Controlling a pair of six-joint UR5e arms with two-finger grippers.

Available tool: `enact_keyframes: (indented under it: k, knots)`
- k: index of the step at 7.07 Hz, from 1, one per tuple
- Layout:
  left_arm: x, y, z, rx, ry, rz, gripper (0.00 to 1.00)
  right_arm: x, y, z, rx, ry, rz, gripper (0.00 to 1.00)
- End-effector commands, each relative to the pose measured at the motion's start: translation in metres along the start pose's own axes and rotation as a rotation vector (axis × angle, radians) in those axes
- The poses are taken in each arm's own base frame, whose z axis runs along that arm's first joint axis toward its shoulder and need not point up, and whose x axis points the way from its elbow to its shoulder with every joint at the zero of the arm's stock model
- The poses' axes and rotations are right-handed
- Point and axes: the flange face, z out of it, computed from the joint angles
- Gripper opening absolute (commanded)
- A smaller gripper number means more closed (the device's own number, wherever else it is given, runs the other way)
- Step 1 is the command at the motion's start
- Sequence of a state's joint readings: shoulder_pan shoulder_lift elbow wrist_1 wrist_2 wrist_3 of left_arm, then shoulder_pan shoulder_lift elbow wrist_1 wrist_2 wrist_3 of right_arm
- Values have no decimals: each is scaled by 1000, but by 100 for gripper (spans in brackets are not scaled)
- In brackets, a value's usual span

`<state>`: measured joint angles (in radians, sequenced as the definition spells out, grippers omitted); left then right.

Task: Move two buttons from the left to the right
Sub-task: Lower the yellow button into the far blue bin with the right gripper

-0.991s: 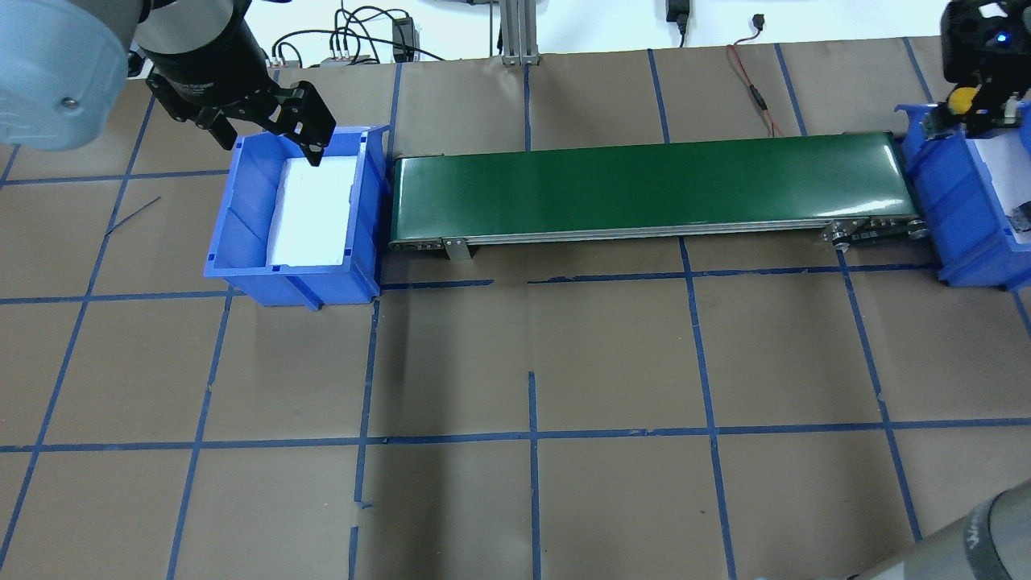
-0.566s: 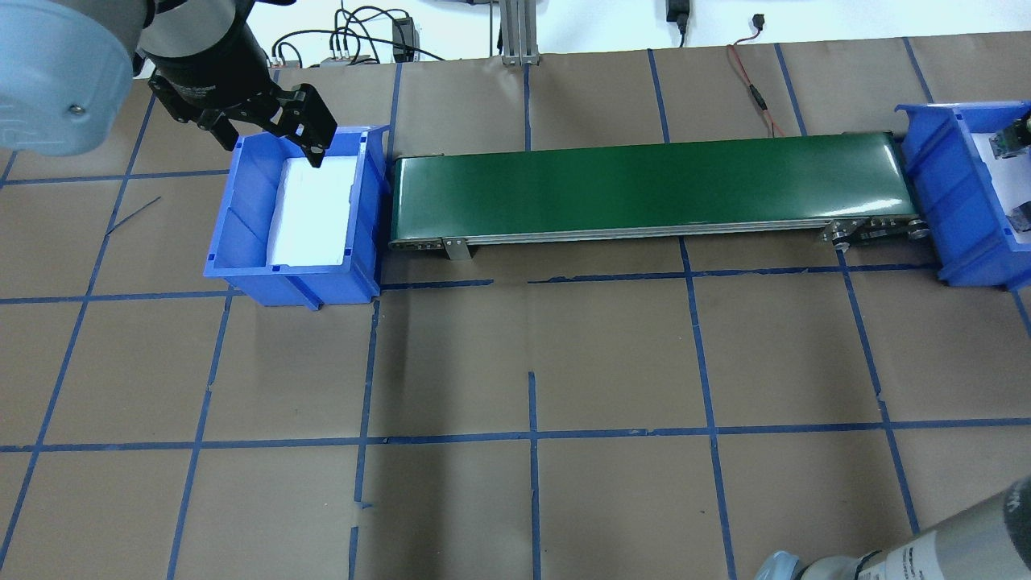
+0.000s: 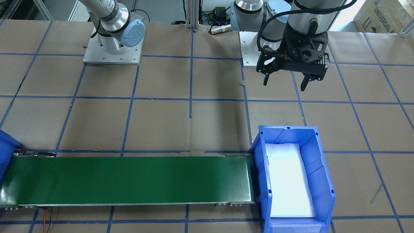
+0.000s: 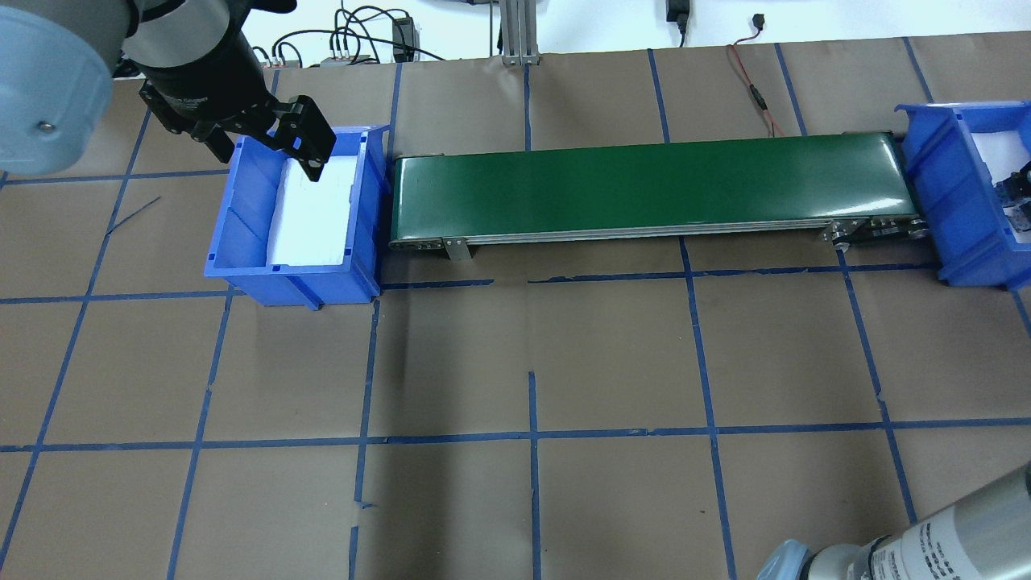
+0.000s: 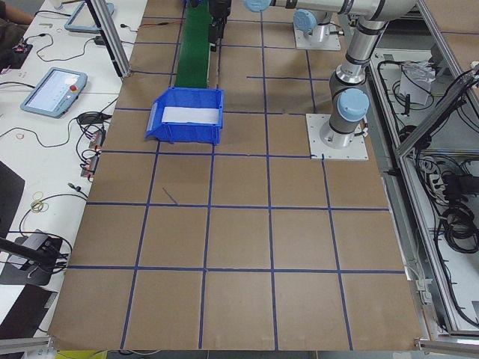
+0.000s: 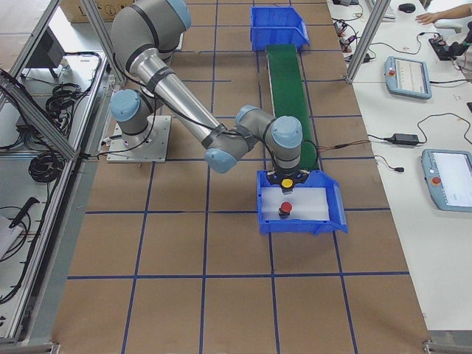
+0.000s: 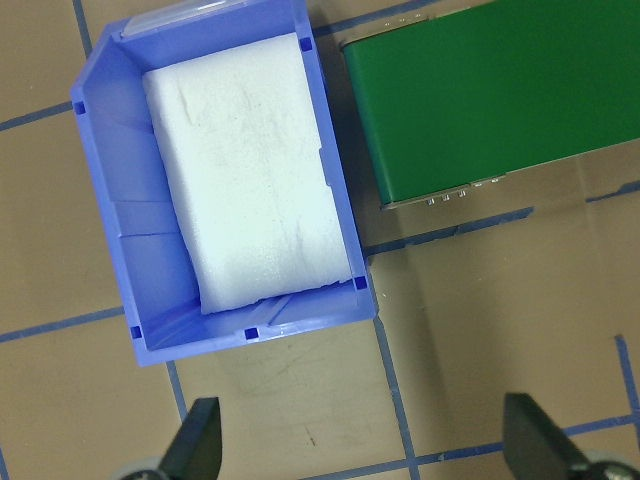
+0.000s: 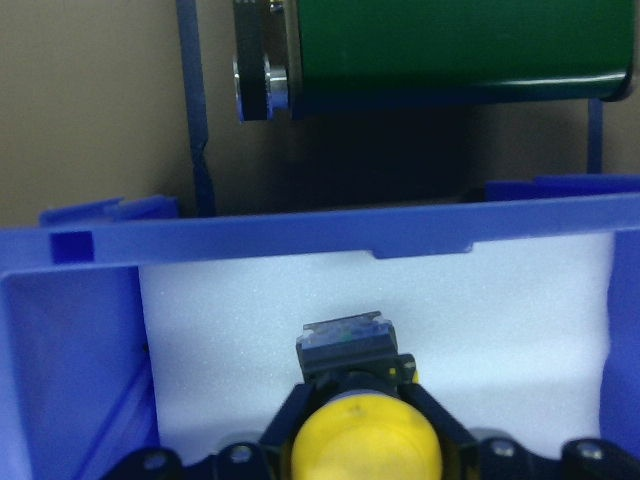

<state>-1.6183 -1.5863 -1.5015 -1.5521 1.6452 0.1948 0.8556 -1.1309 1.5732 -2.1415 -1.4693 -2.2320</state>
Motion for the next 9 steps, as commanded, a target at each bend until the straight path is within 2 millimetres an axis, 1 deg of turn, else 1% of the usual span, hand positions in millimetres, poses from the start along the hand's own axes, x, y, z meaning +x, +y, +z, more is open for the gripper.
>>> enact_keyframes:
  k: [1, 3, 4, 5, 6, 7, 8, 9]
  knots:
    - [1, 4, -7, -3, 12, 2, 100, 3, 10, 32, -14, -12, -26, 13]
    - [5, 7, -14, 12, 20, 33, 100, 1, 10, 35, -9, -22, -25, 14]
    - [3, 9, -2, -9, 23, 62, 100, 0, 9, 38, -7, -26, -28, 23]
    - [-3, 5, 7, -30, 18, 55, 100, 0, 8, 39, -4, -28, -28, 84]
    - [-5, -3, 17, -30, 27, 39, 100, -3, 7, 42, 3, -34, -25, 100]
    - [-8, -15, 18, 31, 15, 31, 100, -2, 7, 39, 0, -30, -26, 100]
    - [-8, -19, 24, 34, 9, 32, 100, -1, 6, 33, -5, -15, -26, 100]
    - [-8, -19, 38, 8, 14, 17, 100, 2, 1, 20, -15, 7, -32, 100]
